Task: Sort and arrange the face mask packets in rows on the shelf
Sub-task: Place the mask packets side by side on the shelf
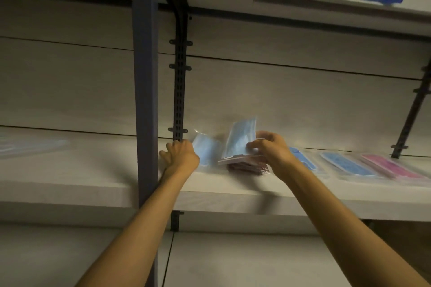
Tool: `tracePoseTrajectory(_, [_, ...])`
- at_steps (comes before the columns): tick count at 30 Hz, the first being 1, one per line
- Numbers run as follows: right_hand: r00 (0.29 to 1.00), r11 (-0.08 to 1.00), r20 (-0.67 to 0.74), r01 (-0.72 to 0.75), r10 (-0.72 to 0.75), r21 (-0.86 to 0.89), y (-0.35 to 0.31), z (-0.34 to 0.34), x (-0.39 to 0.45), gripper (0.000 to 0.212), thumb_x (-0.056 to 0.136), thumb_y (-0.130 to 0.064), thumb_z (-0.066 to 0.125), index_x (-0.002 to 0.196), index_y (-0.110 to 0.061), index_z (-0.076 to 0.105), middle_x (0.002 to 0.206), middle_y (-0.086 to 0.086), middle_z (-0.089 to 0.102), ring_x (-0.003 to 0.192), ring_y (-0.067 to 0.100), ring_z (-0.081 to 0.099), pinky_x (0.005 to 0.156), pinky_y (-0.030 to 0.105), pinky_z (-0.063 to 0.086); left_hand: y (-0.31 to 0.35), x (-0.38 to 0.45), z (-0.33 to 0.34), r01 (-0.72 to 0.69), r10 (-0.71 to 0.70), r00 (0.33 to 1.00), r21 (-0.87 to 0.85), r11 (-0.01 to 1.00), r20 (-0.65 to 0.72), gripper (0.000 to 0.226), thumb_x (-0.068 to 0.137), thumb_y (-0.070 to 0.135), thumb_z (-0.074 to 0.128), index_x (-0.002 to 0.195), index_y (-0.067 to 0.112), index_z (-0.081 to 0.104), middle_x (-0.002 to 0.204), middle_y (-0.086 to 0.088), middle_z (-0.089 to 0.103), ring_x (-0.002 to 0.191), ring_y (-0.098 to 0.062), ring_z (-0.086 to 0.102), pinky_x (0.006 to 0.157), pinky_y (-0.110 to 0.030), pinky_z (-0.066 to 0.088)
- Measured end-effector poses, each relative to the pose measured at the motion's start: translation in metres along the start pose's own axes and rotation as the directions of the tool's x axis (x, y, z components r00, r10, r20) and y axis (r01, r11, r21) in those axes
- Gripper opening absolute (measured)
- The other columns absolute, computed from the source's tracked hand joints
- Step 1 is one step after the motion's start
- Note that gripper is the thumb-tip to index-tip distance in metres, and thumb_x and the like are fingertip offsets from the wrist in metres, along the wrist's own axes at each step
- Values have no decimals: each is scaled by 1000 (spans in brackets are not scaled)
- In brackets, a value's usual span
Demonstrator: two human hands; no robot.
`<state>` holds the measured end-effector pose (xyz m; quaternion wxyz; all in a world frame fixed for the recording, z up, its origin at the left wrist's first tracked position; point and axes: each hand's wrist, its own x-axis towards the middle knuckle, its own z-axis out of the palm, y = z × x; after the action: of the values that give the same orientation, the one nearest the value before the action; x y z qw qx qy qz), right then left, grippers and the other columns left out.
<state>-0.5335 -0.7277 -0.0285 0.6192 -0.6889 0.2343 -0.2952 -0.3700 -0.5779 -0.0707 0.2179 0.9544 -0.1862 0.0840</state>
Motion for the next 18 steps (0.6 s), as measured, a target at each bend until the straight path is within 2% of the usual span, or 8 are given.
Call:
tracePoseTrajectory(2, [1000,999,29,-1,2,-54,-3,17,8,19,82,9,64,99,0,65,82,18,66,56,21,65,45,24,50,0,-1,-3,-11,9,998,-18,1000,-69,33,95,26,53,126,14,53,130,-13,53,123,-32,45,100,-46,35])
tracePoseTrajectory(5, [999,996,41,-12,16,-87,-1,45,20,17,83,8,66,95,-2,59,79,16,61,63,24,61,52,29,53,2,-5,-10,-100,75,971,-98,990,-229,36,99,22,44,134,19,53,130,-14,55,121,-34,48,97,-47,37])
tracePoseTrajectory(8, [997,966,56,-37,53,-256,10,70,31,39,82,-4,72,116,-5,52,94,15,61,74,23,60,66,35,52,4,-8,-17,-199,162,960,-148,969,-229,31,98,27,48,126,27,62,127,-7,61,118,-30,52,96,-45,39])
tracePoseTrajectory(10, [998,898,47,-26,52,-440,14,82,35,52,81,-13,77,121,-6,45,104,14,58,75,20,58,60,32,51,5,-10,-20,-222,188,957,-144,964,-219,28,97,31,51,122,29,64,127,-5,61,117,-29,54,95,-43,41])
tracePoseTrajectory(12, [998,786,57,35,0,-618,16,89,39,65,77,-19,83,125,-3,42,110,15,55,85,25,61,58,33,53,5,-12,-22,-236,201,953,-137,962,-226,29,96,31,52,122,30,64,127,-4,61,117,-29,54,95,-43,42])
tracePoseTrajectory(14, [994,584,84,108,-69,-804,21,94,43,73,74,-30,85,129,-3,46,125,16,51,109,31,57,81,34,52,3,-14,-23,-247,211,949,-134,960,-233,28,96,28,53,121,29,65,124,-4,62,115,-28,55,95,-43,44])
tracePoseTrajectory(16, [982,358,119,164,-145,-919,27,95,44,62,75,-44,80,123,-11,57,128,12,45,121,30,44,96,37,44,1,-16,-23,-245,207,951,-149,958,-230,26,95,27,54,118,29,67,122,-4,63,113,-27,56,94,-43,46])
tracePoseTrajectory(18, [960,250,178,231,-217,-940,34,95,46,47,79,-49,73,113,-18,67,123,7,50,123,29,38,100,40,37,1,-19,-22,-241,201,953,-169,956,-225,24,95,27,54,114,29,68,122,-3,64,113,-27,57,94,-43,47])
